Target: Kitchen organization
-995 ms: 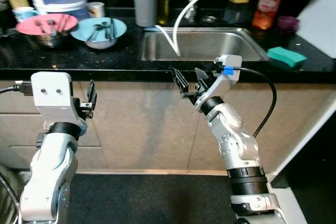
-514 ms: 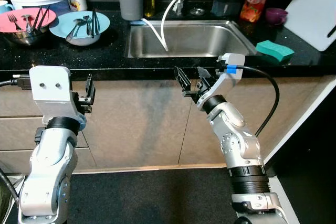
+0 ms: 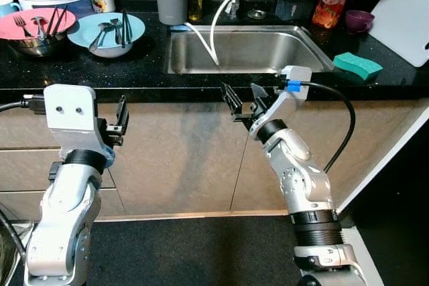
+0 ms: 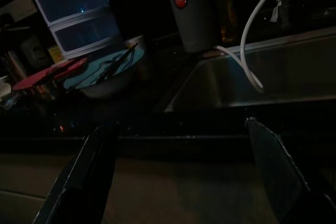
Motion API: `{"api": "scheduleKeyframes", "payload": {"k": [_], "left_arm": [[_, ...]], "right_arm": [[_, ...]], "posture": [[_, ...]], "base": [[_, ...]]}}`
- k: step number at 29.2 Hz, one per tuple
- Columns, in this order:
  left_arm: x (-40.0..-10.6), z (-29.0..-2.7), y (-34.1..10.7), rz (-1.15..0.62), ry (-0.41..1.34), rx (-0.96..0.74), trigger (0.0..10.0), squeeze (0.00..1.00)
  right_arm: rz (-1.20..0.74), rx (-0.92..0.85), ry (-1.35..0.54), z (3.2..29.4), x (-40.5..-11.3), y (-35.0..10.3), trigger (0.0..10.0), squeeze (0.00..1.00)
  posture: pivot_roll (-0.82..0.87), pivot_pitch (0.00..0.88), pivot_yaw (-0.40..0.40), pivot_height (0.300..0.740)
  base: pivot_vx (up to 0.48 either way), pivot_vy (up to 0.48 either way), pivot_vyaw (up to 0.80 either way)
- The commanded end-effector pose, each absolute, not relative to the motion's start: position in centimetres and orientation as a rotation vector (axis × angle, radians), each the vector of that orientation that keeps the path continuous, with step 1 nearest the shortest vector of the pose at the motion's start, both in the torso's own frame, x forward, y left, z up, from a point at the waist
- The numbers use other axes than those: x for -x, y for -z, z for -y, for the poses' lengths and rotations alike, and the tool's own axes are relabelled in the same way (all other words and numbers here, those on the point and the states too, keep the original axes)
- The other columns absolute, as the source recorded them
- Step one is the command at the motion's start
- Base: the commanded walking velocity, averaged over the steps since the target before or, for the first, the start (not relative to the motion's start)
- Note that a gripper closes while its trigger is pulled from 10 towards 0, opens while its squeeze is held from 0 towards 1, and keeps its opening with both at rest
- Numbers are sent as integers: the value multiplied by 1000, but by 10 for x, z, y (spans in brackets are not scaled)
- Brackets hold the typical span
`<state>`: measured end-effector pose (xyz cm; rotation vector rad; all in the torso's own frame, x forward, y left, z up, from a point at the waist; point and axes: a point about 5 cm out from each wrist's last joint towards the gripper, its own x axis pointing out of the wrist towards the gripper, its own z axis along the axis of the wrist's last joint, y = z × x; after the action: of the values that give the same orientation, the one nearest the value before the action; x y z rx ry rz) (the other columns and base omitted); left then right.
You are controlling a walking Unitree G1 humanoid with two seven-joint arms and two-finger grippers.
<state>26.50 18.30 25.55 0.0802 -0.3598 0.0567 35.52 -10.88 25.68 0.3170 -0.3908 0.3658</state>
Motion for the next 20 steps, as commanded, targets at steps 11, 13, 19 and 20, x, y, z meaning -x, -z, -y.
{"api": "scheduleKeyframes", "payload": {"k": [11, 13, 19, 20], "left_arm": [[-263, -183, -257, 369, -46, -92, 10000, 0], [-263, -183, -257, 370, -45, -92, 10000, 0], [-263, -182, -257, 370, -40, -92, 10000, 0], [-263, -182, -257, 370, -40, -93, 10000, 0]], "right_arm": [[395, -322, -364, 107, -356, -258, 10000, 0], [395, -322, -364, 107, -356, -257, 10000, 0], [394, -323, -361, 108, -356, -257, 10000, 0], [394, -323, -361, 108, -356, -257, 10000, 0]], "posture": [[54, 77, -1, 740], [54, 77, -1, 740], [54, 75, 1, 740], [54, 75, 1, 740]], "base": [[286, 0, 0], [281, 0, 0], [281, 0, 0], [277, 0, 0]]}}
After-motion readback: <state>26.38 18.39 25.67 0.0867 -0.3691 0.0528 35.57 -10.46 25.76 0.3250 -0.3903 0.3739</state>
